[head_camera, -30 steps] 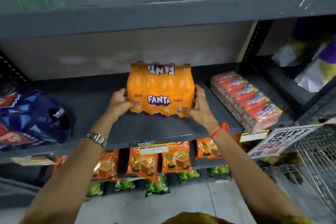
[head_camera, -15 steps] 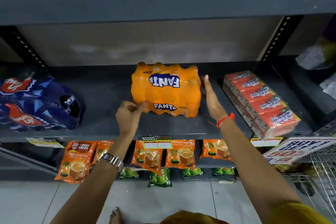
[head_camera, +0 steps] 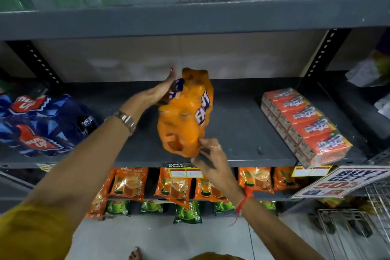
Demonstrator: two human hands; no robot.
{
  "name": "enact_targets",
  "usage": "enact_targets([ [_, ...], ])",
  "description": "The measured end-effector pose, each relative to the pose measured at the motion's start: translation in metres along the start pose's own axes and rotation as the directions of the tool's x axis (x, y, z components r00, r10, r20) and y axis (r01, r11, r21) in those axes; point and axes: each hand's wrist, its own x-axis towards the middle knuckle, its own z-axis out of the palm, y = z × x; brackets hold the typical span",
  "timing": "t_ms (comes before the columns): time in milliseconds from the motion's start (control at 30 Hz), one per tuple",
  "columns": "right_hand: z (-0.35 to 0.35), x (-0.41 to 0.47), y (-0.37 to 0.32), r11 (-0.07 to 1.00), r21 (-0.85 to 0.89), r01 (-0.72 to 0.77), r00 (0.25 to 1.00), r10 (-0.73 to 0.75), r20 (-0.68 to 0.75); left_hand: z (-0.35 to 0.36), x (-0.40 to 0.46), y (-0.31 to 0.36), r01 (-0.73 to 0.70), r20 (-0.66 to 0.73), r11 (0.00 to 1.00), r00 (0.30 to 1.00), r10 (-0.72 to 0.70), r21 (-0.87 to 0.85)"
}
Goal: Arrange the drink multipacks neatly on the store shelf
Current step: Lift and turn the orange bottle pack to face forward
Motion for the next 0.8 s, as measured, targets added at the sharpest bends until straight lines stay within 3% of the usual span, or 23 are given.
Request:
enact_targets([
  [167, 0.025, 0.037, -0.017, 0.993, -0.107, -0.056, 0.975, 0.077, 0.207, -0.002, -0.002, 0.049, 0.107, 0.034, 0.953, 0.992, -0.122, 0.283],
  [267, 0.040, 0.055, -0.015, 0.962, -0.273, -0.017, 0.937, 0.111, 0.332, 0.009, 0.003, 0.062, 0.090, 0.002, 0.922, 0.995, -0.098, 0.377],
  [367, 0.051, 0.061, -0.014, 0.969, -0.243, -0.047, 0.944, 0.123, 0.305, 0.021, 0.007, 0.060, -0.049, 0.023, 0.880, 0.999, 0.043, 0.472],
  [433, 0.049, 0.054, -0.013, 0.990, -0.144, 0.013, 0.987, 0.010, 0.159, 0.022, 0.001, 0.051, -0.125, -0.069, 0.816, 0.978, 0.197, 0.564],
  [500, 0.039, 0.042, -0.013, 0.993, -0.074, 0.095, 0.983, -0.105, -0.152, 0.017, -0.005, 0.033, -0.180, -0.251, 0.726, 0.861, 0.443, 0.664],
  [567, 0.023, 0.032, -0.014, 0.987, -0.117, 0.113, 0.871, -0.155, -0.467, 0.015, -0.015, -0.002, -0.268, -0.539, 0.768, 0.580, 0.611, 0.581],
  [600, 0.015, 0.030, -0.015, 0.974, -0.207, 0.092, 0.795, -0.197, -0.574, 0.017, -0.022, -0.022, -0.366, -0.694, 0.830, 0.459, 0.555, 0.421],
  [633, 0.007, 0.030, -0.016, 0.958, -0.282, 0.056, 0.734, -0.231, -0.638, 0.019, -0.027, -0.040, -0.462, -0.806, 0.860, 0.414, 0.423, 0.214],
  [667, 0.000, 0.033, -0.015, 0.948, -0.316, 0.015, 0.706, -0.234, -0.668, 0.023, -0.030, -0.057, -0.514, -0.847, 0.858, 0.456, 0.273, 0.000],
  [700, -0.006, 0.036, -0.013, 0.949, -0.314, -0.020, 0.716, -0.206, -0.667, 0.027, -0.030, -0.071, -0.511, -0.822, 0.838, 0.550, 0.150, -0.190],
  [767, -0.013, 0.042, -0.011, 0.979, -0.199, -0.052, 0.827, -0.070, -0.558, 0.035, -0.027, -0.091, -0.400, -0.655, 0.814, 0.755, 0.032, -0.421],
  [800, -0.015, 0.043, -0.009, 0.992, -0.110, -0.061, 0.880, 0.001, -0.475, 0.038, -0.026, -0.097, -0.333, -0.565, 0.815, 0.825, 0.009, -0.474],
])
